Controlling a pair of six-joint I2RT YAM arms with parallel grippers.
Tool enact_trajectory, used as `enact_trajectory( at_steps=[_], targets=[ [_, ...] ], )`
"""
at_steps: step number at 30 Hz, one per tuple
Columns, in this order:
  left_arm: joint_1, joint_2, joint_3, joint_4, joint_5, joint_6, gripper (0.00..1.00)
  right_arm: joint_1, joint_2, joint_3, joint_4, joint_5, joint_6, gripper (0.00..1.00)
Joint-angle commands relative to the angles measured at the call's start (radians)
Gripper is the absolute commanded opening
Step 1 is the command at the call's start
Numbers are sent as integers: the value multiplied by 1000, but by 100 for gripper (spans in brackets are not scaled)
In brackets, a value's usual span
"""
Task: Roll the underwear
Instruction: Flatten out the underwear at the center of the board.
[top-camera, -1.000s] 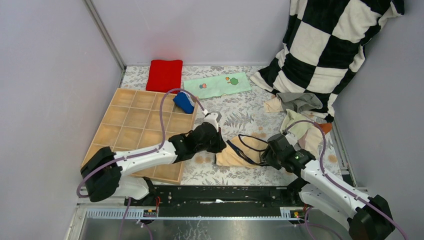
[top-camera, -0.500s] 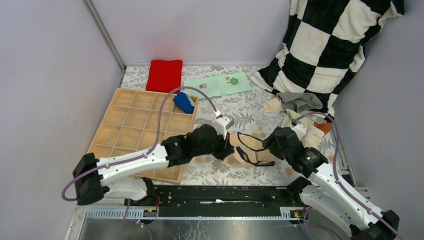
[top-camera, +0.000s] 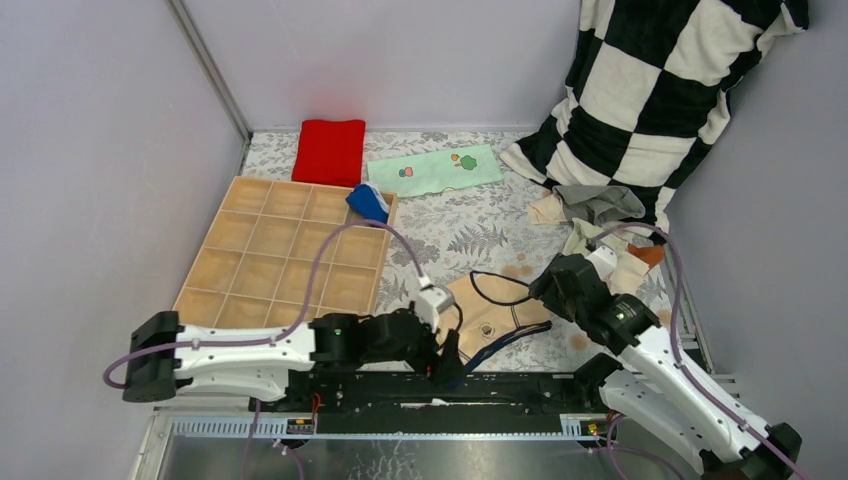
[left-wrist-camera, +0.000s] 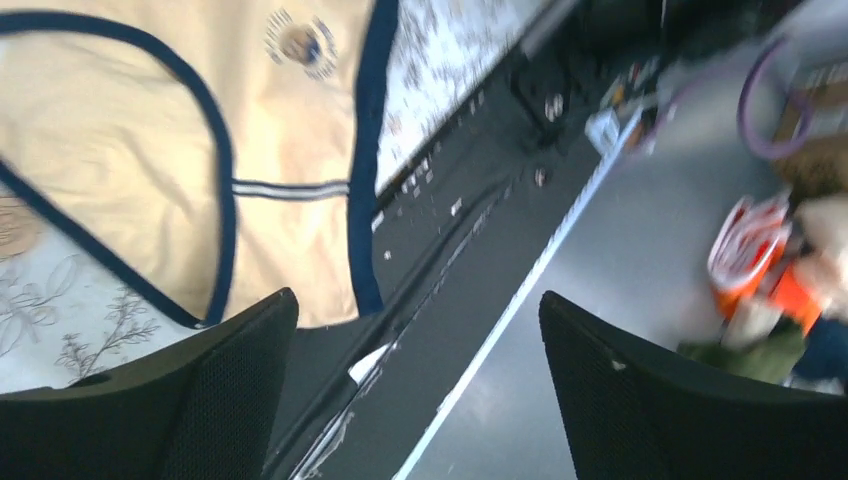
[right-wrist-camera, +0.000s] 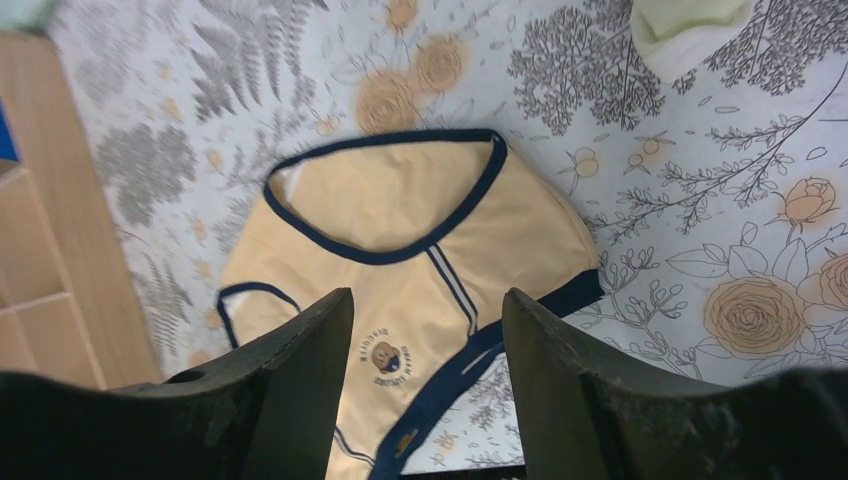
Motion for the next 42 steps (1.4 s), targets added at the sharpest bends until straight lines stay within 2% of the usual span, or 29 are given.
enact_trajectory(
  at_steps=[1,6,10,14,19,22,25,30,37,42],
  targets=[
    [42,-94,-17,-81,-323,-189,96,1,108,1,42,-88,-79,64],
    [217,-46,-50,5,-251,-218,98,-1,255,32,61,-108,-128,68],
    [322,89,17,50,-190,-134,98,-8,284,20,72,-88,-92,68],
    [348,214,114,50,-183,-9,97,-32,236,-41,68,-65,-39,71],
    [397,339,167,72,-130,85,90,-143,168,-143,122,-212,-59,73],
    [422,396,193,78,-128,137,87,-156,137,-161,119,-227,-65,73],
    [439,453,239,79,-113,196,85,-156,114,-164,121,-235,-67,73],
    [442,580,352,90,24,318,80,-156,76,-149,119,-239,-80,73],
    [454,710,469,27,-14,410,72,-156,29,-96,51,-201,-114,73],
    [478,753,485,16,-36,434,71,-156,0,-72,29,-201,-130,73]
  ],
)
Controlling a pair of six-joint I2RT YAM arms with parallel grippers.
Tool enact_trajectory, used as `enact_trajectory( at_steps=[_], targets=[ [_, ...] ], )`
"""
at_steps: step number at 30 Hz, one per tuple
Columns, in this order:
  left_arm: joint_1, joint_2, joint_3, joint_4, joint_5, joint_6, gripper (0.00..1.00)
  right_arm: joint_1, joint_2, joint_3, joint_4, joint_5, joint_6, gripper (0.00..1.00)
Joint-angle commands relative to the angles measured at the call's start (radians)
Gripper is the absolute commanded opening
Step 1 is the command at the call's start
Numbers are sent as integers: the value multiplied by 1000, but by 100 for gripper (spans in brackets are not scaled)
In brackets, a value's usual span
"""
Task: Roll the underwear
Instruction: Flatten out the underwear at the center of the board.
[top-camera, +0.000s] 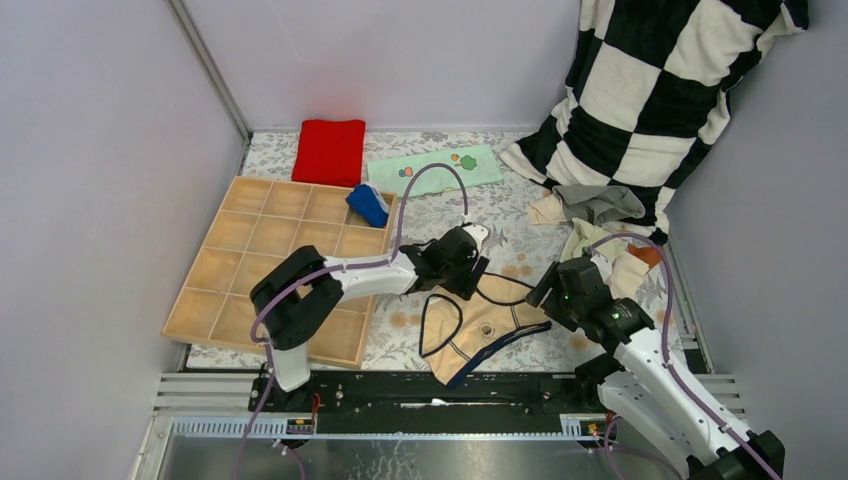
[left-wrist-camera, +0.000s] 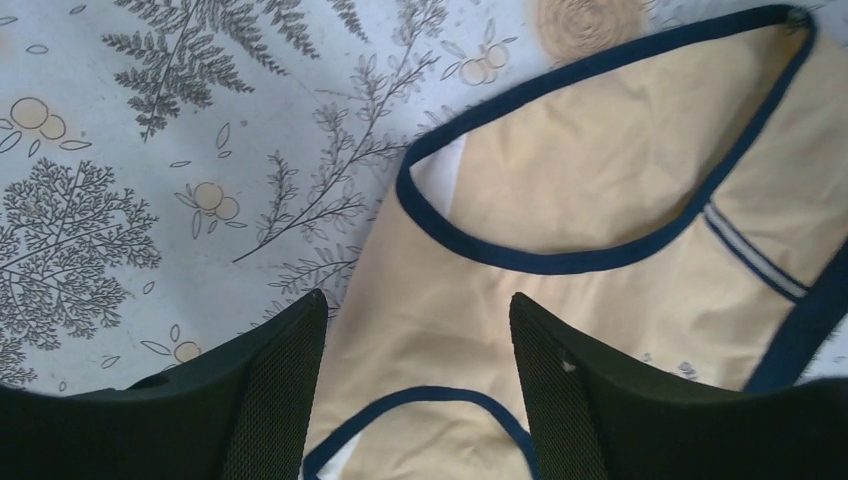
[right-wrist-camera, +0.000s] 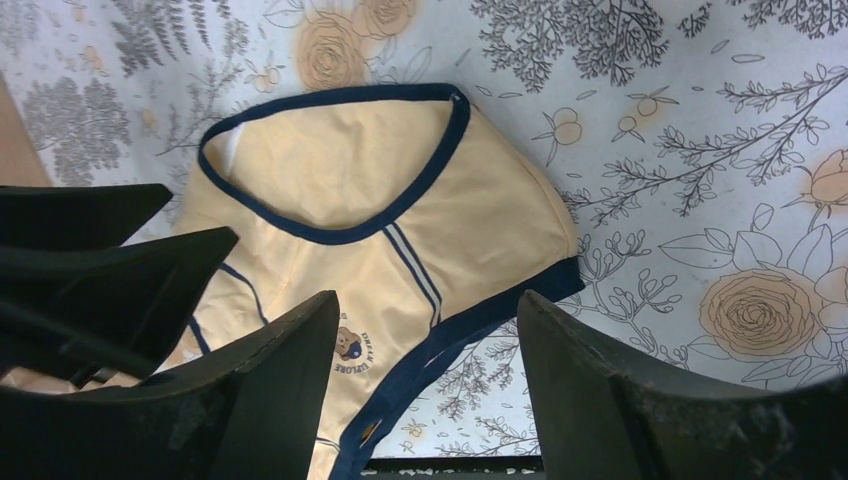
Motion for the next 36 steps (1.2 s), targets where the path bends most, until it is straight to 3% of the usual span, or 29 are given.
enact_trajectory(
  at_steps=[1,7,14,17,20,25,30,36],
  targets=[
    [31,27,23,-20,-22,63,71,-4,-21,53,-36,16,-32,73],
    [46,64,44,-10,26,100,69,-4,-14,58,-23,-9,-44,73],
    [46,99,71,0,137,144,52,-4,-15,58,-23,-13,-57,73],
    [48,105,72,-1,160,149,40,-4,-18,56,-27,-9,-62,73],
    [52,102,70,-4,154,146,20,-4,-19,51,-24,-7,-61,73],
    [81,83,69,-19,78,126,3,-4,-14,37,-9,-19,-53,73],
    [130,70,112,-39,82,150,0,-4,1,24,7,-12,-33,73],
    [148,125,266,-111,65,277,0,-4,43,12,58,-8,-12,73]
  ],
)
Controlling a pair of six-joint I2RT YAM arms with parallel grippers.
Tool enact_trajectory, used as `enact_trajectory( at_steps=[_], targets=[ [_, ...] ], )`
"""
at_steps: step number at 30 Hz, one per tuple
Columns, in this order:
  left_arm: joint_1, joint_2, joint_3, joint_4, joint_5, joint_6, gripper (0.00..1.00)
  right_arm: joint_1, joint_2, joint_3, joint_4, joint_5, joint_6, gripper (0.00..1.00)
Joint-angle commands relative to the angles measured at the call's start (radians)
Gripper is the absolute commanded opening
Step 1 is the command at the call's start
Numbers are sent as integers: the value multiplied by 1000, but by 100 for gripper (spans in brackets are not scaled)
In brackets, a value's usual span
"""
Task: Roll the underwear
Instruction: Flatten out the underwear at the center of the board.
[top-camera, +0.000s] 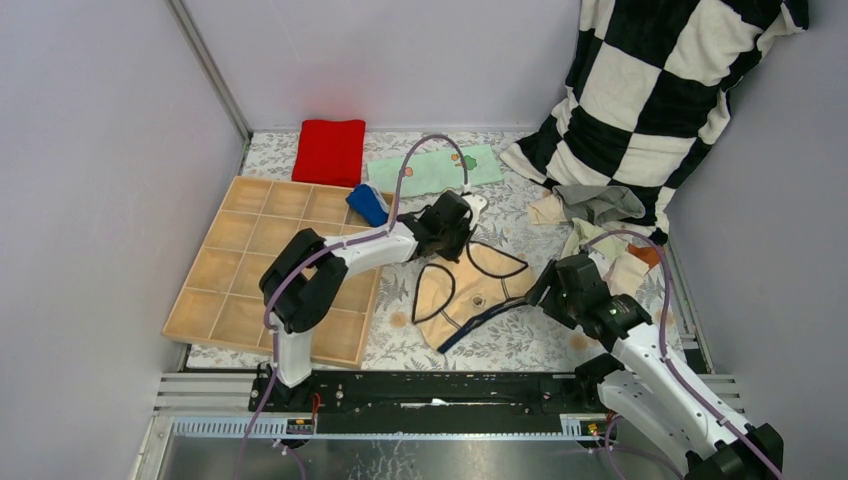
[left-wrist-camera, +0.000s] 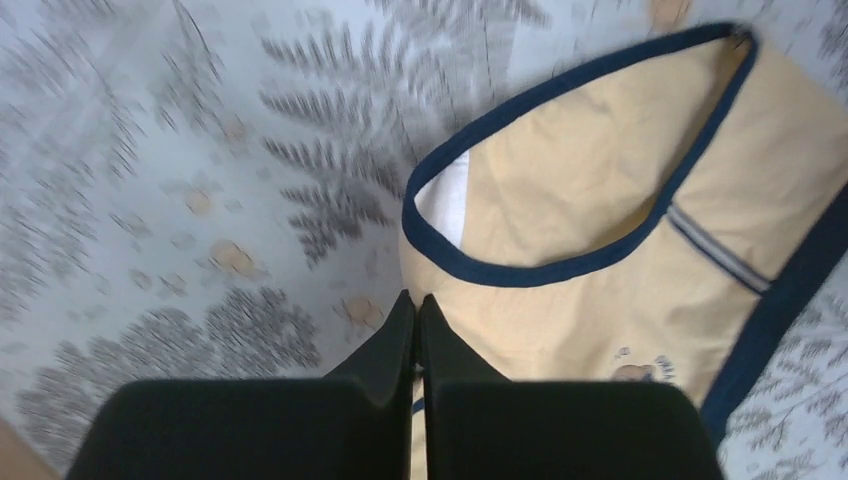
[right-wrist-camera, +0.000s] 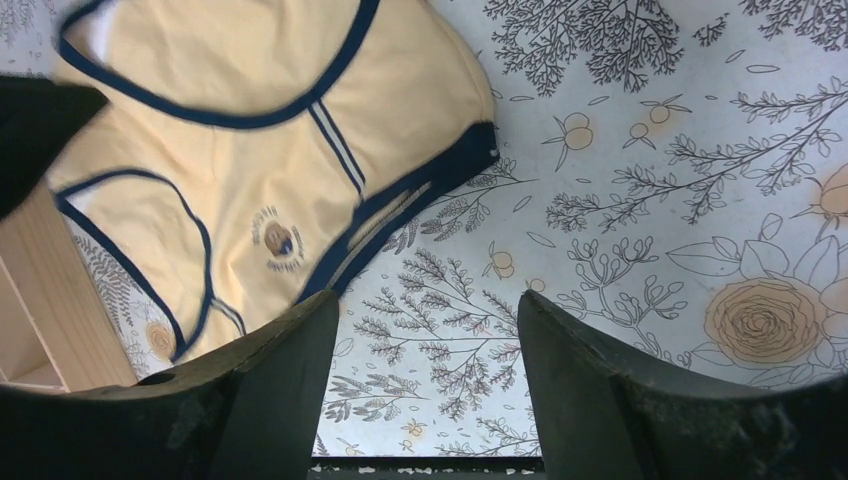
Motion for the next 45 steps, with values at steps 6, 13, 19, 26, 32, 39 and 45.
enact_trajectory(
  at_steps=[6,13,19,26,32,39,45],
  targets=[
    [22,97,178,-47,-46,195,3,-17,134,9,110,-5,-39,73],
    [53,47,141,13,-113,78,53,-191,270,42,200,-121,-166,74],
    [88,-115,64,16,-194,-90,70,-299,381,67,254,-222,-226,74],
    [87,-392,-222,43,-167,-326,75,-348,457,95,294,-253,-272,70],
    [-19,-562,-489,74,-182,-541,78,-367,521,105,322,-266,-291,66],
    [-211,-630,-611,-51,-384,-854,78,-373,545,85,351,-275,-296,64],
    [-271,-627,-652,-3,-384,-933,79,-373,589,77,374,-297,-307,59]
  ],
)
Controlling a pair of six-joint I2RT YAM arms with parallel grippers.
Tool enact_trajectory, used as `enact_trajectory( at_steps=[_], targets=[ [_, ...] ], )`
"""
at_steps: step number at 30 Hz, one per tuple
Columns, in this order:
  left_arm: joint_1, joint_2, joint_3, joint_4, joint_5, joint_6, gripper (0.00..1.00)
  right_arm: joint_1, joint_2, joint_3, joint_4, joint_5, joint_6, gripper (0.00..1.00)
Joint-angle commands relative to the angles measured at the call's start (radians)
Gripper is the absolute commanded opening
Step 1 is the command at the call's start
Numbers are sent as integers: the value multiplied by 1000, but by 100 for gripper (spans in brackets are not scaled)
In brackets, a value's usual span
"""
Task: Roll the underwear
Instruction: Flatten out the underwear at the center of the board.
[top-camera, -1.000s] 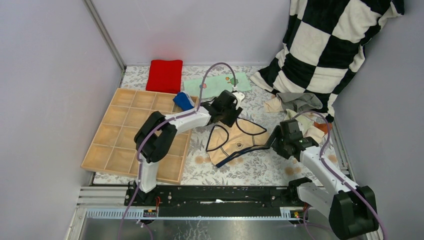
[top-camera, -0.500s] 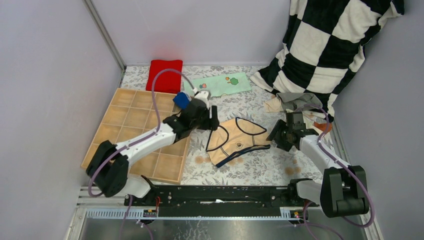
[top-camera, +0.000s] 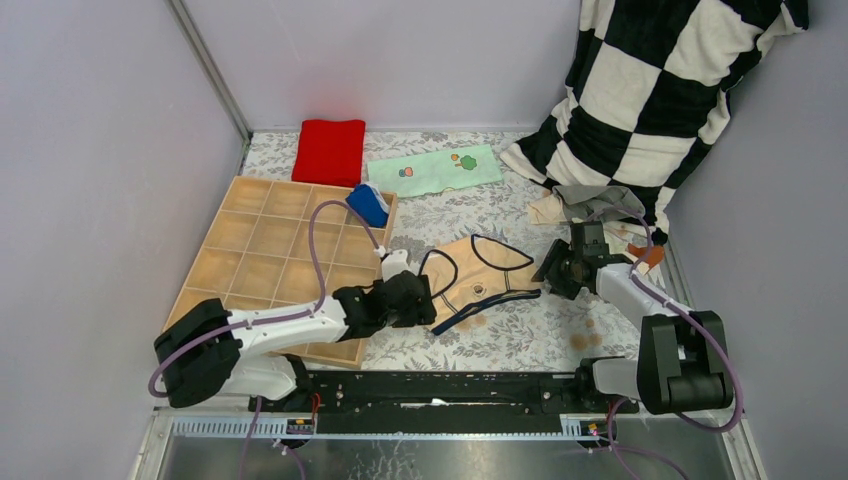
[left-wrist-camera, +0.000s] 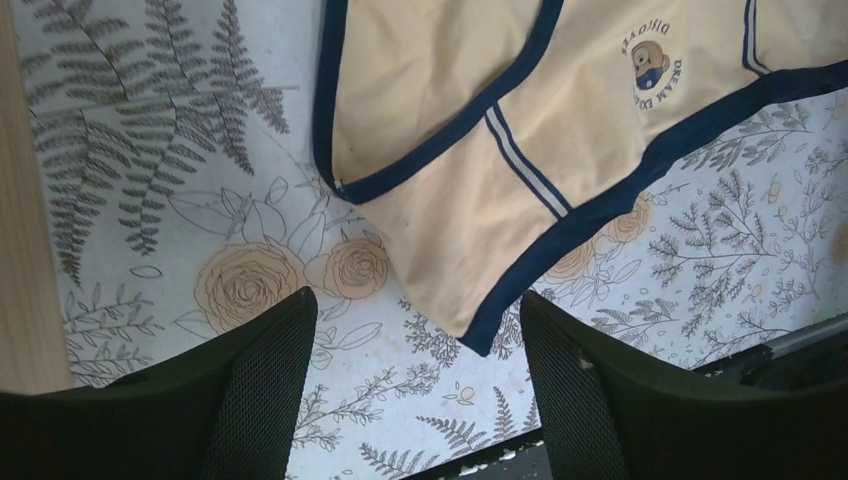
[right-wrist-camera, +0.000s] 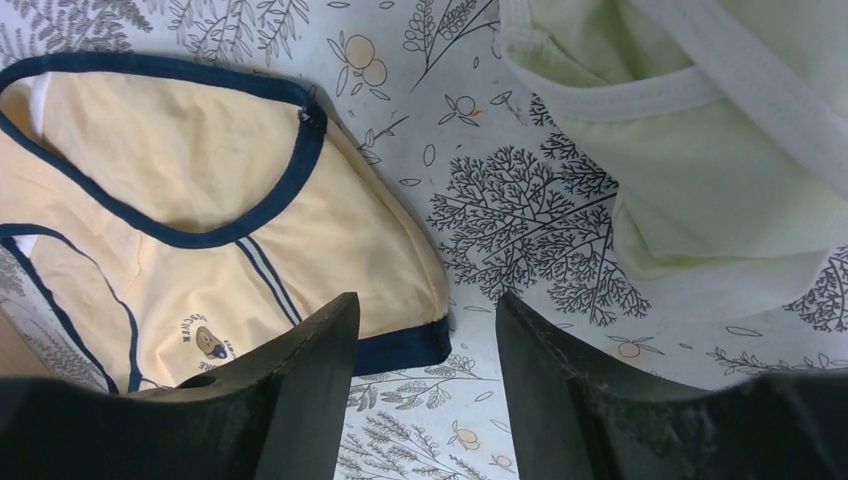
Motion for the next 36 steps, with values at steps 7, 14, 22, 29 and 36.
enact_trajectory(
  at_steps=[7,14,22,29,36],
  targets=[
    [-36,95,8,68,-64,-109,80,-5,51,-29,77,-76,4,35],
    [-33,139,22,88,-74,-109,81,-7,5,-75,94,-63,63,15],
    [-32,137,38,64,-97,-91,81,-8,-284,-164,-23,104,199,0],
    [-31,139,34,63,-95,-89,81,-8,-510,-259,-96,66,301,33],
    [17,100,27,64,-87,-78,82,-9,-558,-140,-199,122,188,53]
  ],
)
